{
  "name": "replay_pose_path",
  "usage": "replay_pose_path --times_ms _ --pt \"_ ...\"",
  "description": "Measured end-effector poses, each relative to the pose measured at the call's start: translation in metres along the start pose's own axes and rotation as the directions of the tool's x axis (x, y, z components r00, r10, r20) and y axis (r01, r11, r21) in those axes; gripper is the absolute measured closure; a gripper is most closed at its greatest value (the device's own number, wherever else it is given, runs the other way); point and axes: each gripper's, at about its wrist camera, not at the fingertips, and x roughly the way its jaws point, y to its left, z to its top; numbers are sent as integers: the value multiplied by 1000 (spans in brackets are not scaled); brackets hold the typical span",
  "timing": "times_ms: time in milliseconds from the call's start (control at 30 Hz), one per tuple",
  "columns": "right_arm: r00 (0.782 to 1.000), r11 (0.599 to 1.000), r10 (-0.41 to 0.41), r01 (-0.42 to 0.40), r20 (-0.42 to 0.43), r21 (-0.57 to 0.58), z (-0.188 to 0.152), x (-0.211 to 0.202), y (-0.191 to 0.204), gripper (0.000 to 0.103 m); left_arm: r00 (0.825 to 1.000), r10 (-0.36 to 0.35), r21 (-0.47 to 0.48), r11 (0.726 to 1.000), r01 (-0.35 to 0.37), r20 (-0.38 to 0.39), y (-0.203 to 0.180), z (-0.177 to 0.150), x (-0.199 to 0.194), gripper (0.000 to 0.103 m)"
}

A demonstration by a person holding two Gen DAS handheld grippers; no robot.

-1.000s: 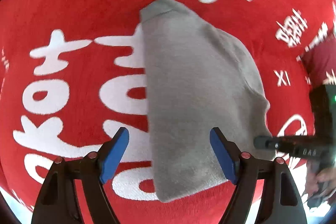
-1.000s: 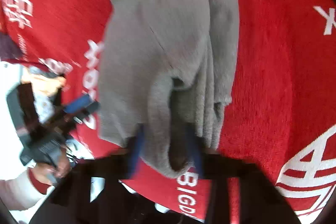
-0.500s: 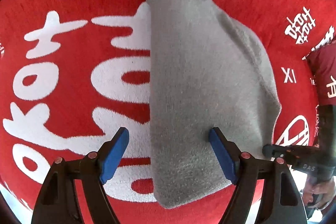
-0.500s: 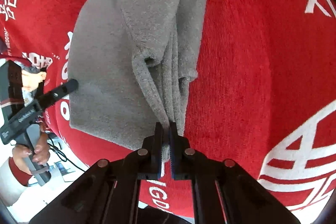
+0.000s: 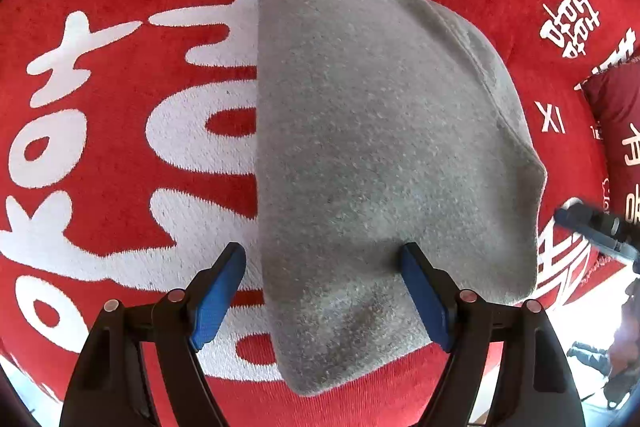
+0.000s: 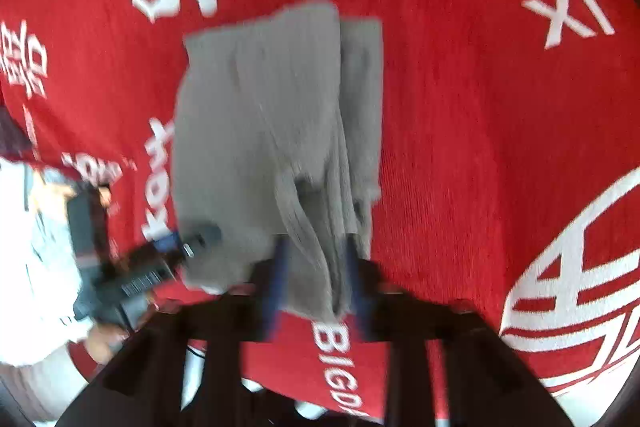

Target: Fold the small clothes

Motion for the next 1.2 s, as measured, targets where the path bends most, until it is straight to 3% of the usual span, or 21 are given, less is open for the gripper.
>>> replay_pose_path --times_ms 100,167,233,300,833,967,1200 --pt "1000 1000 -16 16 5 22 15 6 7 49 1000 8 9 1000 -8 5 -2 0 -4 23" --pt "998 998 -47 48 -34 27 24 22 11 52 1000 14 13 1000 -14 10 -3 2 -8 23" --pt "994 996 -86 86 -67 11 29 41 14 76 1000 19 12 1000 -19 17 -2 4 -11 23" --pt "989 992 -129 129 -74 -4 28 48 10 81 999 23 3 1000 -24 26 2 7 -15 23" --pt "993 994 -106 104 -47 -43 23 13 -1 71 999 23 -4 1000 -23 28 15 18 -20 23" --pt "995 994 -96 95 -25 -54 27 4 -1 61 999 21 7 1000 -21 25 14 20 -20 23" --pt "995 994 -103 102 -18 -25 37 -4 -12 56 1000 12 8 1000 -12 5 13 23 -16 23"
